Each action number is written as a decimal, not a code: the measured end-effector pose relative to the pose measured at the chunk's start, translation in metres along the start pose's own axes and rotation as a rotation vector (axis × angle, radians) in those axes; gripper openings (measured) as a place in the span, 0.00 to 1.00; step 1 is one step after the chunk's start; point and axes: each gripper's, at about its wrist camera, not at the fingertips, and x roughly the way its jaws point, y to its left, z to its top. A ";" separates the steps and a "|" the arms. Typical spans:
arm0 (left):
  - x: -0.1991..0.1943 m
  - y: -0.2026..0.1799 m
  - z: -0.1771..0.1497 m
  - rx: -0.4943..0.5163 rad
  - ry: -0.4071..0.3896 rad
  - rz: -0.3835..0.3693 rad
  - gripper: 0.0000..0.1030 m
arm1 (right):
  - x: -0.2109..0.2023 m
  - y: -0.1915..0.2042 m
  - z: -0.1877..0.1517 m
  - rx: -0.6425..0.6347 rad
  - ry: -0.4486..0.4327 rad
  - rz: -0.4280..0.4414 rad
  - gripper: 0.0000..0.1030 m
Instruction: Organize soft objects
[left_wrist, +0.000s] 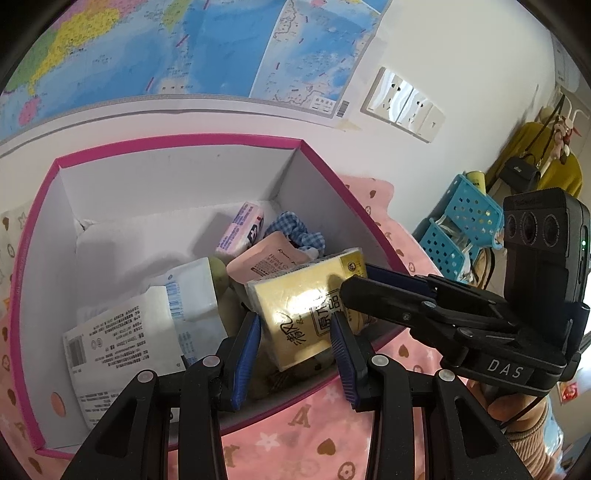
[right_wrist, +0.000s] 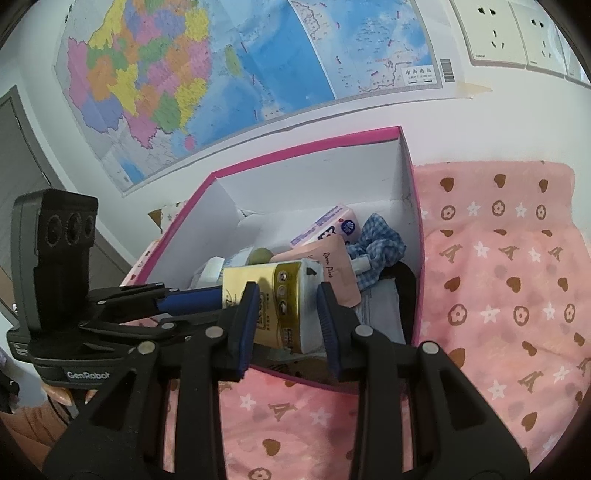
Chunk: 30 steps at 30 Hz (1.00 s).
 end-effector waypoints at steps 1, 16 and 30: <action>0.000 0.000 0.000 0.000 -0.004 0.009 0.37 | 0.001 0.000 0.000 -0.001 -0.001 -0.018 0.34; -0.057 0.003 -0.042 0.076 -0.198 0.143 0.83 | -0.033 0.037 -0.033 -0.135 -0.099 -0.147 0.62; -0.084 0.016 -0.111 -0.012 -0.198 0.275 0.88 | -0.037 0.088 -0.107 -0.199 -0.096 -0.148 0.93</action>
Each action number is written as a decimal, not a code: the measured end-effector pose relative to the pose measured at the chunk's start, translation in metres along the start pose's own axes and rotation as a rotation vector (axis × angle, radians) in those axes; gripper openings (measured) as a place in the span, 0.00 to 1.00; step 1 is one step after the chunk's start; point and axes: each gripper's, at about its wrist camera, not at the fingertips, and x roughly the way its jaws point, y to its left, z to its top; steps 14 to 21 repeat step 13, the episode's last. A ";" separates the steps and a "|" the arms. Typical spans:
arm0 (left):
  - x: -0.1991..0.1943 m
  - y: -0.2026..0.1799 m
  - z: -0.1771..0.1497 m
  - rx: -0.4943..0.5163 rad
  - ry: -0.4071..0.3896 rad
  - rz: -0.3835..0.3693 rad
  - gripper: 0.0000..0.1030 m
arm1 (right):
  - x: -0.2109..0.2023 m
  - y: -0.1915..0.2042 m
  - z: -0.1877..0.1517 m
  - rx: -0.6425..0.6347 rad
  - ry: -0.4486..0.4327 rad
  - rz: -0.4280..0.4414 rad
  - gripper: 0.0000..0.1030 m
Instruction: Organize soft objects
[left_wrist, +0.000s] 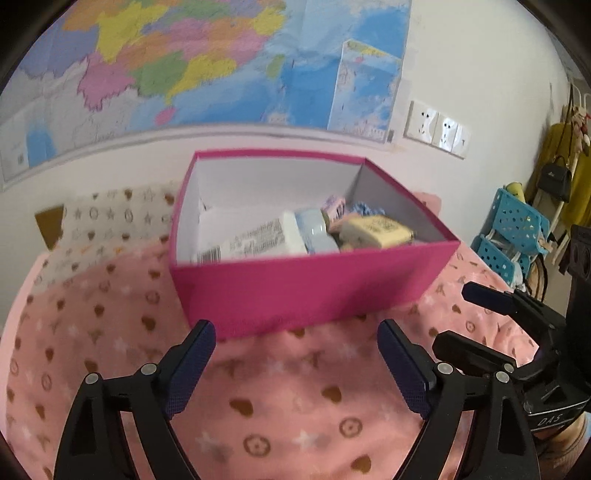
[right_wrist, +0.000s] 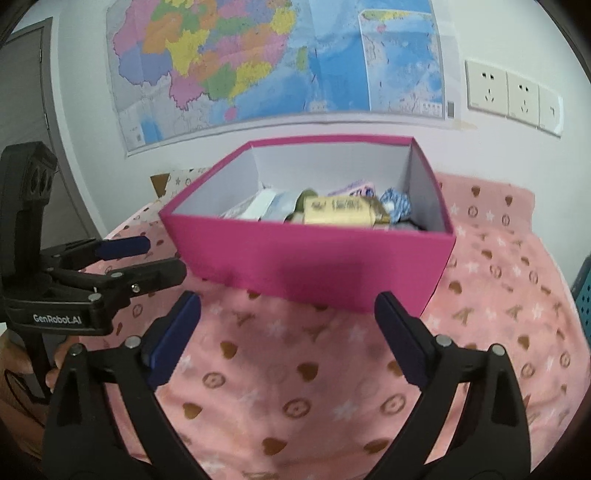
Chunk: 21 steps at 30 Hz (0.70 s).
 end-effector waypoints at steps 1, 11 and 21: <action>0.001 0.001 -0.003 -0.004 0.006 0.004 0.88 | -0.001 0.002 -0.002 -0.002 -0.001 -0.007 0.93; -0.009 -0.003 -0.017 0.025 -0.002 0.094 0.88 | -0.005 0.010 -0.014 0.010 0.011 0.005 0.93; -0.010 -0.005 -0.019 0.037 -0.002 0.102 0.88 | -0.005 0.008 -0.014 0.014 0.011 0.010 0.93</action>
